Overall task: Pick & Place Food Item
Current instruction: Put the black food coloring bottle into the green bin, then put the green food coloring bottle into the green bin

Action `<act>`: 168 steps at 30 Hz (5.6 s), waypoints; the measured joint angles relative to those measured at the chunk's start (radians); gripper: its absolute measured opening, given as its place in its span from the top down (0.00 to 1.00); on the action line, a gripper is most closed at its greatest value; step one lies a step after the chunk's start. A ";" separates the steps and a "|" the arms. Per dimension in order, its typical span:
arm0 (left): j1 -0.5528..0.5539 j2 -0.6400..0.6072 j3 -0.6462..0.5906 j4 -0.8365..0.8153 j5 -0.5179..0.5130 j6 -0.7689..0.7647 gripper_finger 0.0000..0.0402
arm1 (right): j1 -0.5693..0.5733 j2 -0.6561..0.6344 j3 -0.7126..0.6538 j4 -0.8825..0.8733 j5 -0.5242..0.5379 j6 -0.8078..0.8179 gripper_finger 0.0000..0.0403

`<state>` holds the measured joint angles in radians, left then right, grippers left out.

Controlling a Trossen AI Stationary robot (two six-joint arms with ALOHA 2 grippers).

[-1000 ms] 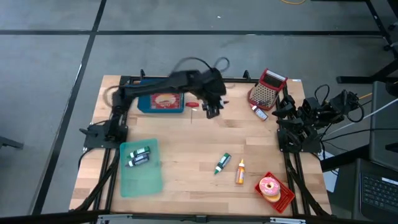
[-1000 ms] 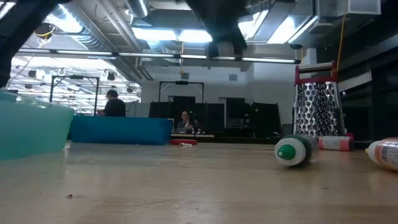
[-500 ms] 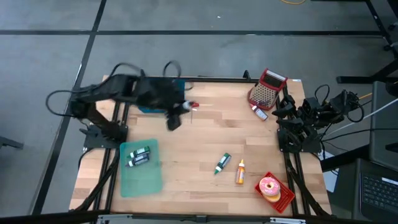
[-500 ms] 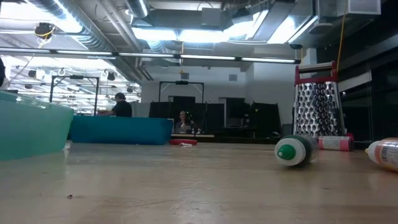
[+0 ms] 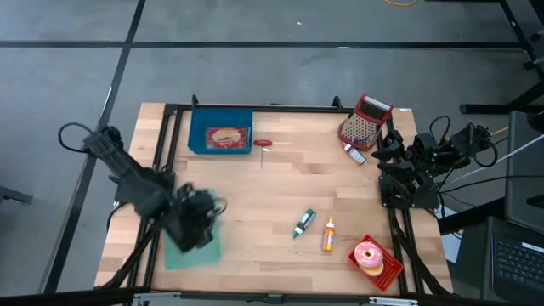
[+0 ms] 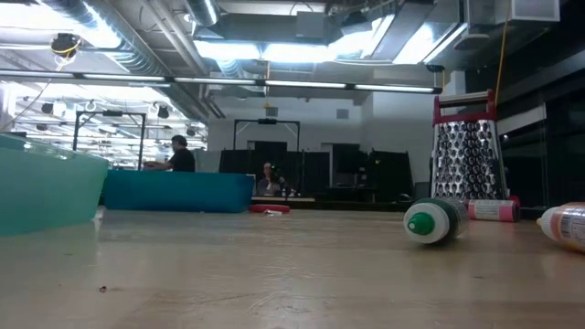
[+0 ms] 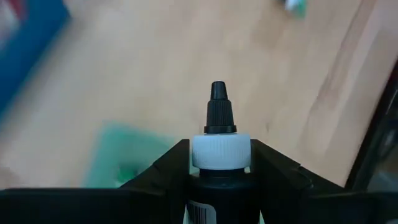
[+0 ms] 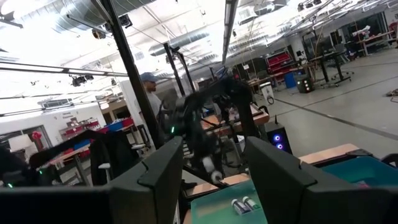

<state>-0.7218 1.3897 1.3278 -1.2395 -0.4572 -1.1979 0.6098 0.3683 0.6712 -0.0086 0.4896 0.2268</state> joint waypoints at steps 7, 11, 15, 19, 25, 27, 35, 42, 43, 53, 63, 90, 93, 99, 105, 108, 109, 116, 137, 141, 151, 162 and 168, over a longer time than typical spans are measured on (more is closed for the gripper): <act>-0.207 -0.001 -0.255 0.114 0.002 -0.297 0.65 | 0.000 0.000 0.000 -0.001 0.000 0.005 0.55; -0.229 -0.001 -0.359 0.144 0.014 -0.358 0.65 | 0.000 0.000 0.000 -0.001 0.000 0.005 0.55; -0.234 -0.001 -0.446 0.254 0.027 -0.354 0.66 | 0.000 0.000 0.000 -0.001 0.000 0.005 0.55; -0.232 -0.001 -0.505 0.340 0.031 -0.325 0.62 | 0.000 0.000 0.000 0.000 0.000 0.006 0.55; -0.231 -0.001 -0.520 0.311 0.037 -0.302 0.57 | 0.000 0.000 0.000 0.000 0.000 0.021 0.55; -0.231 -0.001 -0.520 0.306 0.059 -0.291 0.56 | 0.000 0.000 0.000 0.000 0.000 0.020 0.55; -0.185 -0.069 -0.408 0.214 -0.058 -0.273 0.57 | 0.000 0.000 0.000 0.000 0.027 0.016 0.55; 0.031 -0.238 -0.255 0.370 -0.327 -0.115 0.57 | 0.000 0.000 0.000 0.000 0.027 0.024 0.55; 0.067 -0.267 -0.250 0.466 -0.332 -0.039 0.57 | 0.000 0.000 0.000 0.000 0.027 0.024 0.55; 0.445 -0.270 -0.249 0.922 0.086 0.532 0.60 | 0.000 0.000 0.000 -0.006 0.027 0.024 0.55; 0.596 0.018 -0.250 1.131 0.358 0.666 0.61 | 0.000 0.000 0.000 0.058 0.026 0.107 0.55; 0.530 0.654 0.400 0.647 0.193 0.399 0.61 | -0.001 0.002 0.000 0.135 0.184 0.153 0.55; 0.525 0.731 0.510 0.599 0.171 0.352 0.61 | -0.001 0.002 0.000 0.134 0.184 0.124 0.55; 0.514 0.850 0.661 0.436 0.170 0.219 0.61 | -0.001 0.002 0.000 0.130 0.184 0.106 0.55; 0.491 0.870 0.681 0.436 0.265 0.057 0.59 | -0.001 0.002 0.000 0.121 0.179 0.126 0.55; 0.475 0.870 0.681 0.439 0.268 0.032 0.54 | 0.000 0.002 0.000 0.110 0.173 0.130 0.55; 0.471 0.870 0.681 0.438 0.272 0.029 0.53 | 0.000 0.002 0.000 0.104 0.173 0.130 0.55; 0.447 0.906 0.679 0.435 0.280 -0.010 0.47 | 0.000 0.002 0.000 0.077 0.173 0.132 0.55; 0.448 0.997 0.680 0.471 0.430 -0.028 0.47 | 0.000 0.002 0.000 0.073 0.149 0.133 0.55; 0.448 1.020 0.680 0.479 0.432 -0.033 0.47 | 0.000 0.002 0.000 0.074 0.150 0.133 0.55; 0.458 1.047 0.684 0.477 0.430 -0.035 0.59 | 0.000 0.002 0.000 0.074 0.150 0.136 0.55; 0.484 1.045 0.682 0.491 0.447 0.014 0.73 | 0.000 0.002 0.000 0.074 0.150 0.133 0.55; 0.497 1.018 0.674 0.562 0.382 0.037 0.73 | 0.000 0.002 0.000 0.074 0.151 0.132 0.55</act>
<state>-0.2252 2.4072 2.0023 -0.6771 -0.0750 -1.1605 0.6096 0.3706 0.6708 0.0654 0.6406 0.3592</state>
